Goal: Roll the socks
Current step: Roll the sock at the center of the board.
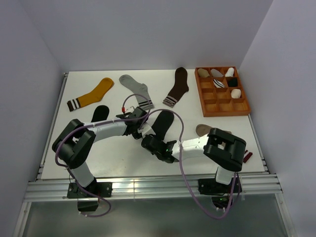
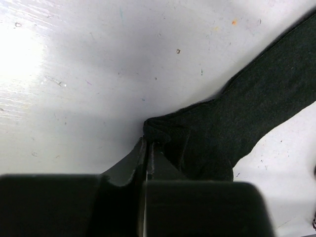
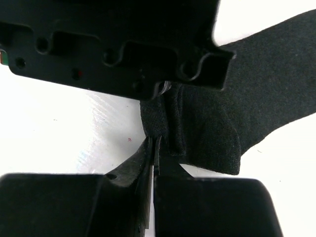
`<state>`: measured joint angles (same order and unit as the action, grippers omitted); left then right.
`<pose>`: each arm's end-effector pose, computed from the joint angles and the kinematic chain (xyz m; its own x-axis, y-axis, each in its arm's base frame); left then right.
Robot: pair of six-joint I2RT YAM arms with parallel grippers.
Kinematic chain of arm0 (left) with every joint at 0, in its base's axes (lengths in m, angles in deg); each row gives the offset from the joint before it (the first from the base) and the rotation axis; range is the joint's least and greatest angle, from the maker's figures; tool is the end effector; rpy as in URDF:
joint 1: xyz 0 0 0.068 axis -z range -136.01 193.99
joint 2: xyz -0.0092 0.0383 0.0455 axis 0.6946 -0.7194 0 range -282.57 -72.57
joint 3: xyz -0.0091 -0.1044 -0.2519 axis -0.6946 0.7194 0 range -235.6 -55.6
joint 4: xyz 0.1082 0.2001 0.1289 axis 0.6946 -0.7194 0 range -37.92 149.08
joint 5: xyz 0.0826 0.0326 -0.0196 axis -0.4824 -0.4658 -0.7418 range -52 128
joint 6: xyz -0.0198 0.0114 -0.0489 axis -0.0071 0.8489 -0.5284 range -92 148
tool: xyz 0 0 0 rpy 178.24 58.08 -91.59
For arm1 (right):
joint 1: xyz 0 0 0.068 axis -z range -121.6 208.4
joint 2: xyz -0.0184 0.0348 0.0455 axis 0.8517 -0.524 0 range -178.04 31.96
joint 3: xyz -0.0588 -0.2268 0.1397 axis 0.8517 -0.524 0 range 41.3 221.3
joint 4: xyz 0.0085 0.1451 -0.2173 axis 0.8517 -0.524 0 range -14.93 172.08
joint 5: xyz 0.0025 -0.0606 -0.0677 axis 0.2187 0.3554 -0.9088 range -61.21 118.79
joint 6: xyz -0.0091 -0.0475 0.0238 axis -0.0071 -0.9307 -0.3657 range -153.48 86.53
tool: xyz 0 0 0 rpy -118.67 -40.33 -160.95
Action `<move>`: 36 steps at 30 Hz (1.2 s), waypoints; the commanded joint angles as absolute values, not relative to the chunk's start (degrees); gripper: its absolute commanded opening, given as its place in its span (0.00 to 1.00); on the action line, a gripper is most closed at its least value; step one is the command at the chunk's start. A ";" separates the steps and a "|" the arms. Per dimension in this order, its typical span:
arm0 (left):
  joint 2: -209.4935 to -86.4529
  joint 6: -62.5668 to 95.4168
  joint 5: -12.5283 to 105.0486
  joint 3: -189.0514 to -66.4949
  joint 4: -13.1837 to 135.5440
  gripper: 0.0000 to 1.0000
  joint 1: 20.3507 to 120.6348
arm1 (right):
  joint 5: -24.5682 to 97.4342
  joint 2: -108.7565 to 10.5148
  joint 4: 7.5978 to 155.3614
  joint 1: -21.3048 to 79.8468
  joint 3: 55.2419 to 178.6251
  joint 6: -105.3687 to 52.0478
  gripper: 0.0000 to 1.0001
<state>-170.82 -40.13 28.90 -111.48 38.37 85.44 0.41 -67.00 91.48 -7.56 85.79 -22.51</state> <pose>0.2502 -0.2133 0.1566 -0.8057 -0.5111 -0.2994 -0.3969 0.8410 -0.3676 0.1485 0.2914 0.1353 -0.4099 -0.5082 -0.7574 -0.5997 0.7758 -0.1960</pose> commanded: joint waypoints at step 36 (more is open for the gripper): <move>-148.68 -50.13 28.86 -93.75 45.19 0.67 86.00 | 81.78 -74.91 112.98 24.82 79.01 9.49 0.00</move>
<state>-149.73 -48.42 28.20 -93.84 42.61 85.38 76.98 -73.23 104.49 23.98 81.35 2.88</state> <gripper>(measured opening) 0.675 0.016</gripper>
